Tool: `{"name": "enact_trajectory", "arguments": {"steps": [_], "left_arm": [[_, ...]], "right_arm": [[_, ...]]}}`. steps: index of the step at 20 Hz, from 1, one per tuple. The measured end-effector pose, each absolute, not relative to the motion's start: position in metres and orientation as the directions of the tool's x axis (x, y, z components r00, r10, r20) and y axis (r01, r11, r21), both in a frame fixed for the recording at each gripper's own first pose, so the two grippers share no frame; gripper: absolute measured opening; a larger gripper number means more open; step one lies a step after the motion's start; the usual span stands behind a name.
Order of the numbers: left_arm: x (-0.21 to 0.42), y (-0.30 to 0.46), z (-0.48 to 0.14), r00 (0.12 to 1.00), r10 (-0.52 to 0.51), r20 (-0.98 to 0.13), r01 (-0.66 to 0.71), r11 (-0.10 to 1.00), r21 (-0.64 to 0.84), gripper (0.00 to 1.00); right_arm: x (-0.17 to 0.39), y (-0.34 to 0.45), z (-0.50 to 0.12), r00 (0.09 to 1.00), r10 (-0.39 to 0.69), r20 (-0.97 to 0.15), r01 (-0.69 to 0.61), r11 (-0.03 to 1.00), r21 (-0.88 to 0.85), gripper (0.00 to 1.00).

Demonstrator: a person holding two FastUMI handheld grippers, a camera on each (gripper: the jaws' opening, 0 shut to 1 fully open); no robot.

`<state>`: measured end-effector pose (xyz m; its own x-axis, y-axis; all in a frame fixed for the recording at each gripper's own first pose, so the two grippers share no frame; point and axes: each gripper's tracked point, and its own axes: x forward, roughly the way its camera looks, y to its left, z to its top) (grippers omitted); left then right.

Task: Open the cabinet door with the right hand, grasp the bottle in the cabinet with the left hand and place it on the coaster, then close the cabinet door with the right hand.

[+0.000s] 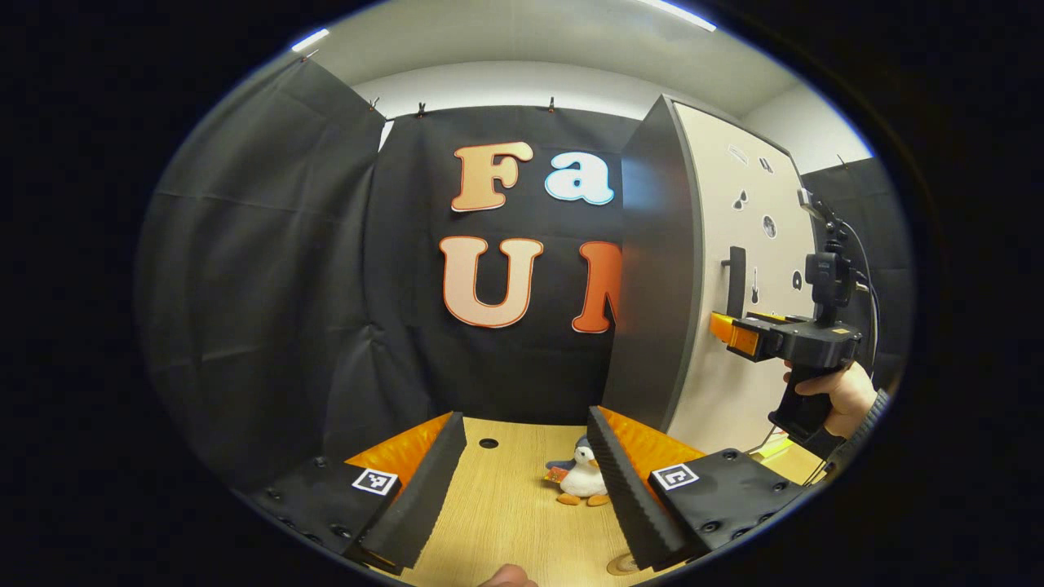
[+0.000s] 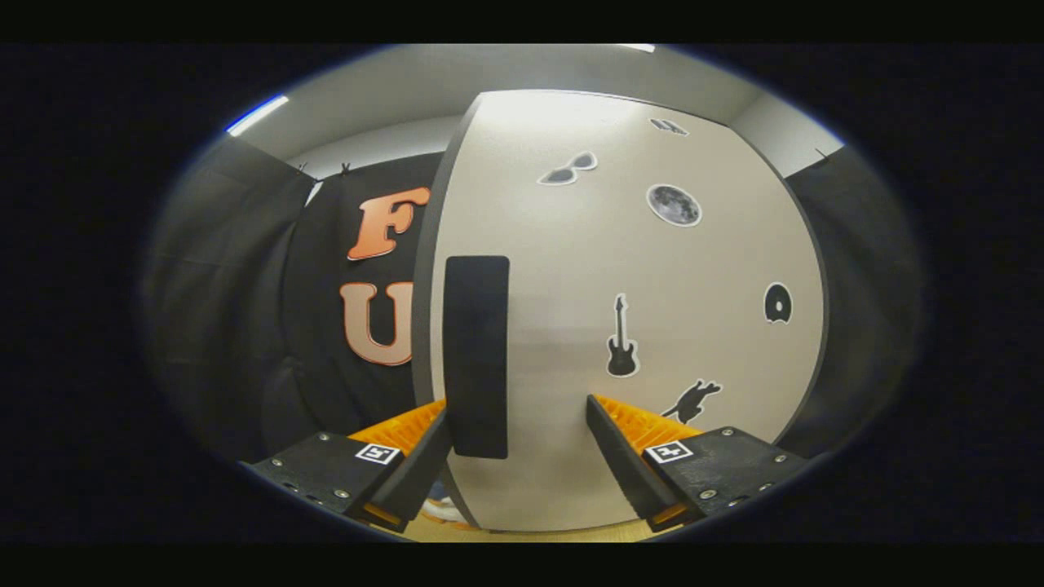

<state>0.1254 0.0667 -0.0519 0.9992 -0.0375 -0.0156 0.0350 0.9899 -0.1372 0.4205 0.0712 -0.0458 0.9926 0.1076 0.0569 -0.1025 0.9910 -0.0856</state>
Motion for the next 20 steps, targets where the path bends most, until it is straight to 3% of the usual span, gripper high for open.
{"name": "enact_trajectory", "arguments": {"steps": [9,16,20], "left_arm": [[0.128,0.042,-0.035,0.995,-0.097,0.013,0.098,0.986,-0.132,0.97],[0.117,-0.037,-0.023,0.978,-0.210,0.004,0.208,0.969,-0.136,0.97],[0.106,-0.071,-0.007,0.977,-0.210,0.021,0.211,0.968,-0.137,0.97]], "right_arm": [[0.399,0.072,-0.038,0.989,0.124,0.077,-0.118,0.989,-0.087,0.94],[0.290,0.028,-0.022,0.996,0.072,0.049,-0.067,0.992,-0.102,0.94],[0.247,-0.019,-0.011,0.999,0.010,0.052,-0.005,0.996,-0.094,0.94]]}}
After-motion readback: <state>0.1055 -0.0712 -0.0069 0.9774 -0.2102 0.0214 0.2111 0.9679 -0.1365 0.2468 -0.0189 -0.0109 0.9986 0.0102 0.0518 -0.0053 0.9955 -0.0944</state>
